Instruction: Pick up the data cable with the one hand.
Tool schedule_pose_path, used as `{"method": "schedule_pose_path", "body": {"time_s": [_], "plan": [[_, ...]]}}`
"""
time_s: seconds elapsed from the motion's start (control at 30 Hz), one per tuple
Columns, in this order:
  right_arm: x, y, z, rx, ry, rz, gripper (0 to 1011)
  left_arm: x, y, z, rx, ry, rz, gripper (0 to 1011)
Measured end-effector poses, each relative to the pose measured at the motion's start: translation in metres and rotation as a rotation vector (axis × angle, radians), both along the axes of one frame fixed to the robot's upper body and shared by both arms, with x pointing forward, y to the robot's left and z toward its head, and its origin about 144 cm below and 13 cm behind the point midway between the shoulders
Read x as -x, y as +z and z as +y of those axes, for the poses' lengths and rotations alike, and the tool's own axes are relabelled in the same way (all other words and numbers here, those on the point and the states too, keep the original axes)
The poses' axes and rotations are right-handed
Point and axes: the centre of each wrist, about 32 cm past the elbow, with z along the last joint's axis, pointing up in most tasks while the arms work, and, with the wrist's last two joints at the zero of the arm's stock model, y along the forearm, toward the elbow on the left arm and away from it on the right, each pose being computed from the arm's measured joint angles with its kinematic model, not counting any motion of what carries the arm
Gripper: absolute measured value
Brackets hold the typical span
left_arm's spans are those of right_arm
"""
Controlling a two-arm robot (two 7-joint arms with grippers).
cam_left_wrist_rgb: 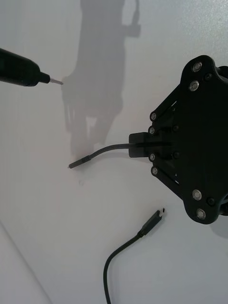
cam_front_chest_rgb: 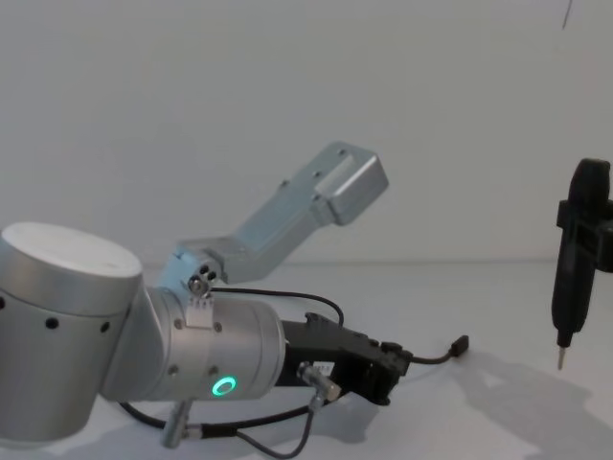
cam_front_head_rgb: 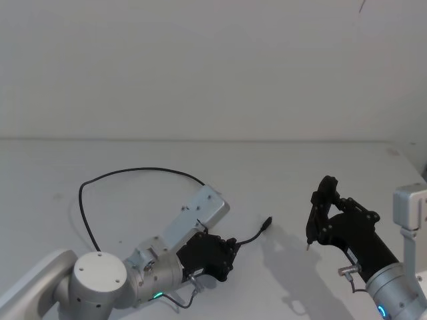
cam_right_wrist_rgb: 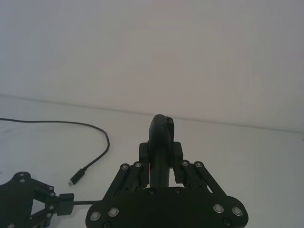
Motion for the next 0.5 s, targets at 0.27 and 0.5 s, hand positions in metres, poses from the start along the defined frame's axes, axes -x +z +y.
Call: {"method": "schedule_pose_path", "body": {"time_s": [0.27, 0.5], "plan": [[0.000, 0.000, 0.000, 0.000, 0.000, 0.000, 279, -0.003, 0.007, 0.008, 0.024, 0.000, -0.016, 42], [0.000, 0.000, 0.000, 0.000, 0.000, 0.000, 279, -0.006, 0.014, 0.023, 0.045, -0.025, -0.023, 42]]}}
